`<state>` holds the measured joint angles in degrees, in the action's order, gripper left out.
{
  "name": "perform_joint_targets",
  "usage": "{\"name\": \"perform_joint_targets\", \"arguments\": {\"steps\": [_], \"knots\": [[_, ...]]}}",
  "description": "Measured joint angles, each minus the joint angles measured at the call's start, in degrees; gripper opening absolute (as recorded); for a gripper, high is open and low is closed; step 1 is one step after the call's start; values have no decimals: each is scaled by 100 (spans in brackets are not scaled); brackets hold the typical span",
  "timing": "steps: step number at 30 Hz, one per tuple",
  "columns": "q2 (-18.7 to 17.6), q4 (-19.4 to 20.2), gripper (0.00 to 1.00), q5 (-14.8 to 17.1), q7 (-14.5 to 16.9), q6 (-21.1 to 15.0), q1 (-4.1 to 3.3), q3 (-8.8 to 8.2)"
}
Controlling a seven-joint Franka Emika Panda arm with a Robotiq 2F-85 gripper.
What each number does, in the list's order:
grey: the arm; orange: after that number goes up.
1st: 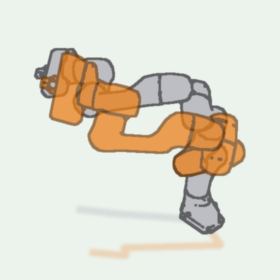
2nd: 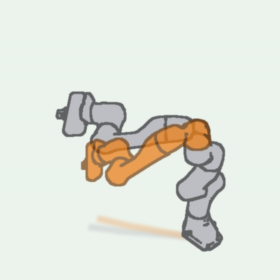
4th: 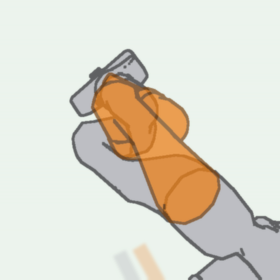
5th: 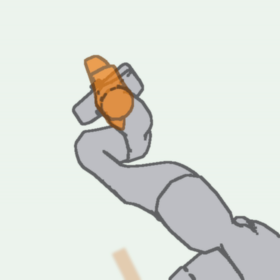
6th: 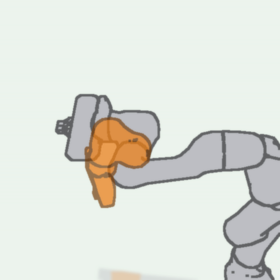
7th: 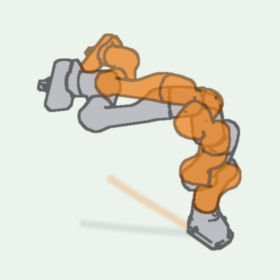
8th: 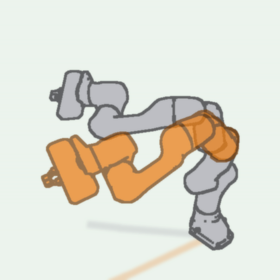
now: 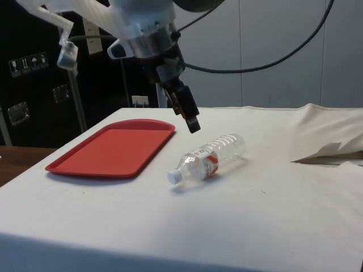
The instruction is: Place the bottle upright on the tray.
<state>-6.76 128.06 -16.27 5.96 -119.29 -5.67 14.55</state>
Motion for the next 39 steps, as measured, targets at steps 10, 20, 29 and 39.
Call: {"name": "perform_joint_targets", "arguments": {"steps": [10, 20, 29, 39], "knots": [[-264, -80, 100, -183, 6, 17, 0, -17], [-516, -155, 100, -361, 6, 74, 0, -29], [-756, -252, 100, -516, 6, 160, 0, -34], [-1060, -487, 100, -619, 11, 453, 0, -29]]}}
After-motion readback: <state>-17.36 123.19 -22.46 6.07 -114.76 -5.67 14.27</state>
